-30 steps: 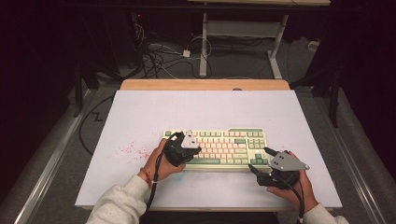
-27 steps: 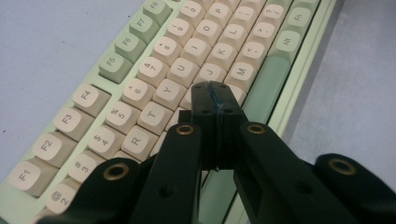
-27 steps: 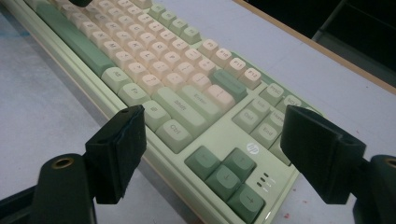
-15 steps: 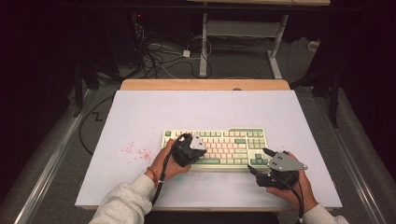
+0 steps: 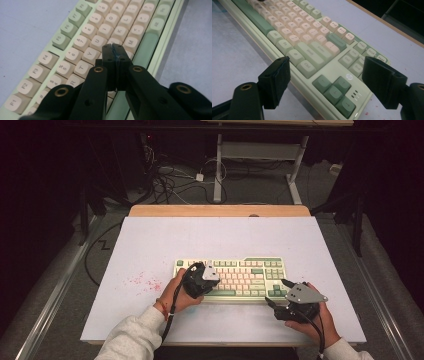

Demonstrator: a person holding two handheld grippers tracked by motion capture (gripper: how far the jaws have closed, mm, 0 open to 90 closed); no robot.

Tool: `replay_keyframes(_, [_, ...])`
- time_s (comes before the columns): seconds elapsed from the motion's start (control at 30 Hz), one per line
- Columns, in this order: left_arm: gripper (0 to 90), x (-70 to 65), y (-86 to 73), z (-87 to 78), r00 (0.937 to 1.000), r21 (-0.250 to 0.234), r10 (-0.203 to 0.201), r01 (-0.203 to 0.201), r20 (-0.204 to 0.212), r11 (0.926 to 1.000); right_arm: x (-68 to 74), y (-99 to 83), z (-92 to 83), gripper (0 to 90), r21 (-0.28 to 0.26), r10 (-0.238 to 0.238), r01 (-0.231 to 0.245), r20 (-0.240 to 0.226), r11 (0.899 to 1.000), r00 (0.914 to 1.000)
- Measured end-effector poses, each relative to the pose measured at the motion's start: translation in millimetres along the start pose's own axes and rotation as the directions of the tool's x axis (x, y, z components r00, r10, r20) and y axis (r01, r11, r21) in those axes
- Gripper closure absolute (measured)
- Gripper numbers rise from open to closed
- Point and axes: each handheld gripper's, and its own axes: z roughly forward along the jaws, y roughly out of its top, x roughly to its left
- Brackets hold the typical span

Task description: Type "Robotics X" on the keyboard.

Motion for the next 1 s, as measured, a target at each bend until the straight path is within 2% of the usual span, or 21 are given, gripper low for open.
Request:
replay_keyframes(0.23, [83.0,3.5,-3.1,-12.2,0.9995,-0.036,-0.004,0.003,-0.033,0.9994,-0.5,0.3,-1.6,23.8,-0.005,0.002,-0.002,0.005,1.000,1.0000])
replay_keyframes(0.4, [76.0,7.0,-7.8,-19.7,0.9988,-0.066,-0.006,0.002,-0.048,0.9978,-1.7,0.4,-1.6,23.9,-0.006,0.010,-0.010,0.007,1.000,0.9999])
replay_keyframes(0.57, [63.7,8.9,-12.0,-25.4,0.9967,-0.088,-0.005,-0.002,-0.081,0.9961,-2.0,0.7,-1.7,23.9,-0.007,0.013,-0.013,0.007,1.000,0.9999])
replay_keyframes(0.63, [56.3,8.0,-13.3,-27.7,0.9932,-0.090,0.000,-0.010,-0.116,0.9959,-2.0,0.6,-1.8,23.9,-0.008,0.014,-0.014,0.008,1.000,0.9999])
replay_keyframes(0.7, [52.6,7.4,-14.8,-29.8,0.9927,-0.110,-0.008,-0.005,-0.120,0.9939,-2.3,0.5,-1.6,24.0,-0.007,0.014,-0.014,0.005,1.000,0.9999])
replay_keyframes(0.77, [46.5,6.2,-16.1,-31.2,0.9890,-0.110,-0.003,-0.013,-0.148,0.9938,-2.1,0.4,-1.6,24.0,-0.005,0.015,-0.015,0.005,1.000,0.9999])
replay_keyframes(0.87, [36.3,5.7,-19.5,-33.2,0.9867,-0.128,-0.015,-0.006,-0.162,0.9918,-2.4,0.3,-1.6,23.9,-0.005,0.016,-0.016,0.005,1.000,0.9999])
replay_keyframes(0.93, [30.4,5.7,-21.8,-34.8,0.9879,-0.138,-0.013,-0.009,-0.154,0.9904,-2.8,0.2,-1.7,23.9,-0.005,0.015,-0.015,0.004,1.000,0.9999])
replay_keyframes(1.0, [25.8,5.2,-23.6,-36.8,0.9852,-0.145,-0.017,-0.008,-0.171,0.9894,-3.4,0.1,-1.7,24.0,-0.005,0.016,-0.016,0.005,1.000,0.9999])
